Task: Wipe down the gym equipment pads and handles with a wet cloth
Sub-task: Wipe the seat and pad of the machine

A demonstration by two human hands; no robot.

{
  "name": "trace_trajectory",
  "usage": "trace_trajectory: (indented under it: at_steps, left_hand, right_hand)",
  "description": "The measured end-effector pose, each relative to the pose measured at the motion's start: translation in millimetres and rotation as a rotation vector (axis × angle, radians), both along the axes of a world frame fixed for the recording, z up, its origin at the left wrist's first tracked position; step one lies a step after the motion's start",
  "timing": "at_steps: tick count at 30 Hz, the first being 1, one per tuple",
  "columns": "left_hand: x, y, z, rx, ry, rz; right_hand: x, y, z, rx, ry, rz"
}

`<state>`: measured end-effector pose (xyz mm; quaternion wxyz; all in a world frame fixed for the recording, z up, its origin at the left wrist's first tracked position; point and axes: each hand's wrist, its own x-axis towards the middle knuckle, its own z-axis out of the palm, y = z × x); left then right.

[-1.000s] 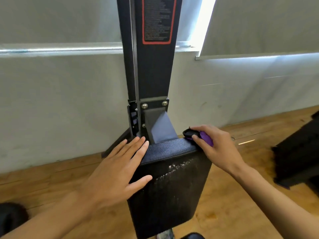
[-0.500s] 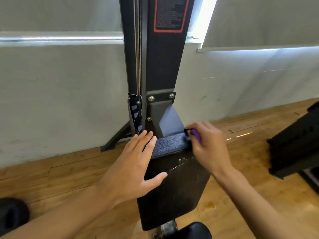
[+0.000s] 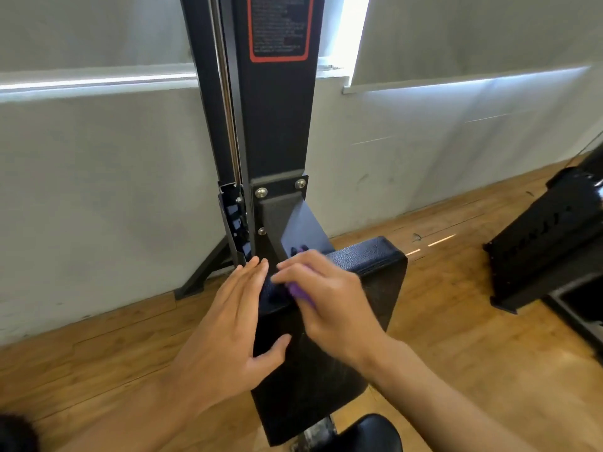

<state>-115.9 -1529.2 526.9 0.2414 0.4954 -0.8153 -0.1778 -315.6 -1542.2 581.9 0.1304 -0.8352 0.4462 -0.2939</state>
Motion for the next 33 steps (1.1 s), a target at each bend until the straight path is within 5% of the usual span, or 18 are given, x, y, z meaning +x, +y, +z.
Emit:
trace_trajectory:
  at_steps: [2, 7, 15, 20, 24, 33]
  left_hand:
    - [2, -1, 2, 0.018, 0.010, -0.009]
    - [-2, -1, 2, -0.076, 0.015, -0.043]
    - [17, 6, 16, 0.201, 0.366, -0.009]
    - [-2, 2, 45, 0.122, 0.175, 0.098]
    - [-37, -17, 62, 0.103, -0.020, 0.043]
    - [-22, 6, 60, 0.071, 0.291, 0.268]
  right_hand:
    - [-21, -9, 2, -0.007, 0.093, 0.096]
    - [-89, -30, 6, -0.064, -0.031, -0.433]
    - [8, 1, 6, 0.112, 0.077, 0.048]
    - [-22, -8, 33, 0.352, 0.093, 0.311]
    - [-60, -22, 37, 0.296, 0.153, 0.194]
    - [-78, -45, 13, 0.162, 0.305, 0.190]
